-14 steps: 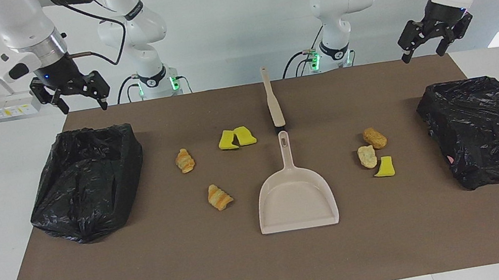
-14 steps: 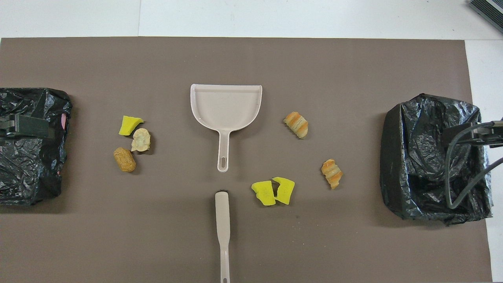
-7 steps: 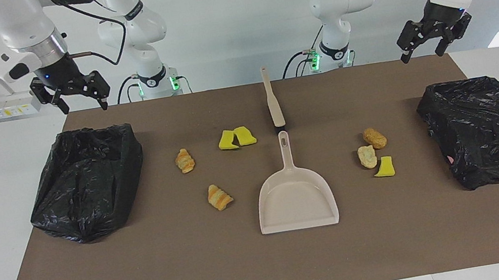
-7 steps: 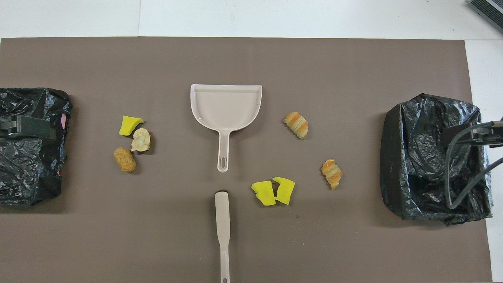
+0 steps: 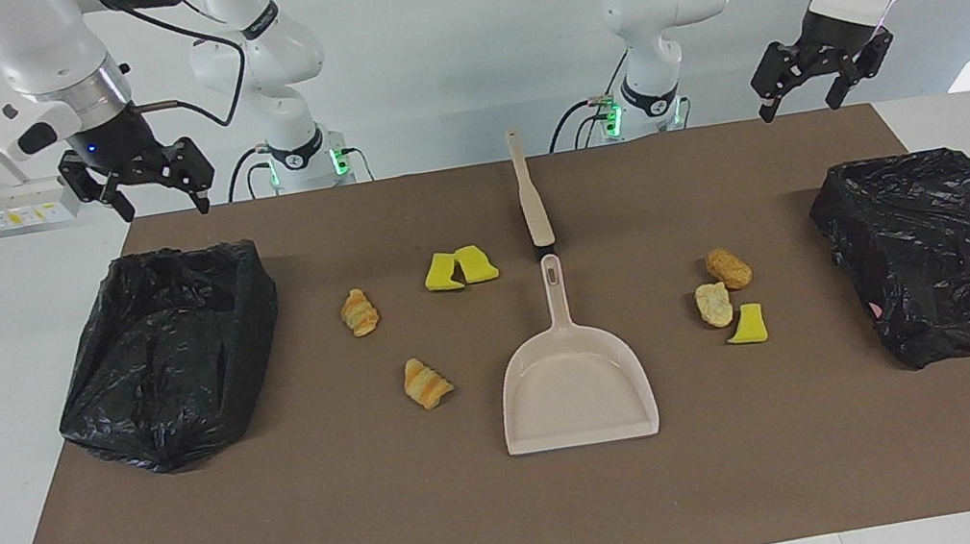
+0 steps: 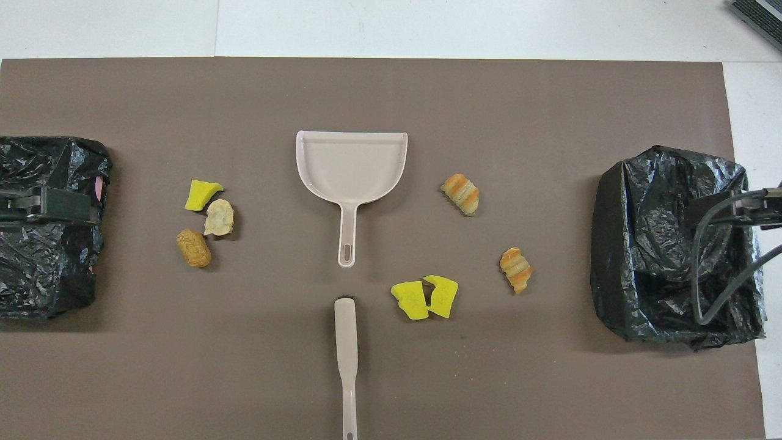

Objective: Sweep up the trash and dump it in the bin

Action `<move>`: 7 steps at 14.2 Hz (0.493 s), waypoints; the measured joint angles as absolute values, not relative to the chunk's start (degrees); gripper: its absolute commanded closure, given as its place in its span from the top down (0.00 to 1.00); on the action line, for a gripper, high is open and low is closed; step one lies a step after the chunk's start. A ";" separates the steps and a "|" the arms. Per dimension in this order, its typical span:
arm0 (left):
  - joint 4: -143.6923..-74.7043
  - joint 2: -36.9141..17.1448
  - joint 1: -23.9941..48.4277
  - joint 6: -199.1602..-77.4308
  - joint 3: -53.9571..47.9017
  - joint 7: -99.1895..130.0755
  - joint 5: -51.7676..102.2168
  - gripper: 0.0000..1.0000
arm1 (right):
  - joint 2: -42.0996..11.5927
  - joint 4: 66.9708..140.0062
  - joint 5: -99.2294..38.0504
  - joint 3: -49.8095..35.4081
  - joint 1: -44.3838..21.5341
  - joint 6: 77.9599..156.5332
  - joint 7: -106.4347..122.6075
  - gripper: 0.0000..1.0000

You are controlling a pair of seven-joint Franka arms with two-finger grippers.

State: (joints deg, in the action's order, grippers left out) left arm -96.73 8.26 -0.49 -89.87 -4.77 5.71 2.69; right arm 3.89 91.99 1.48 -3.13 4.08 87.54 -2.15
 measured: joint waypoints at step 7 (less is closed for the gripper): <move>-98.73 9.16 -0.33 -89.77 -5.03 5.74 2.71 1.00 | 3.89 92.00 1.48 -3.14 4.06 87.53 -2.15 1.00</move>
State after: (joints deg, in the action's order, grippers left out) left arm -98.73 9.16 -0.33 -89.77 -5.03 5.74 2.71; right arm 3.89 92.00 1.48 -3.14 4.06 87.53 -2.15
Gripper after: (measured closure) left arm 0.000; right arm 0.000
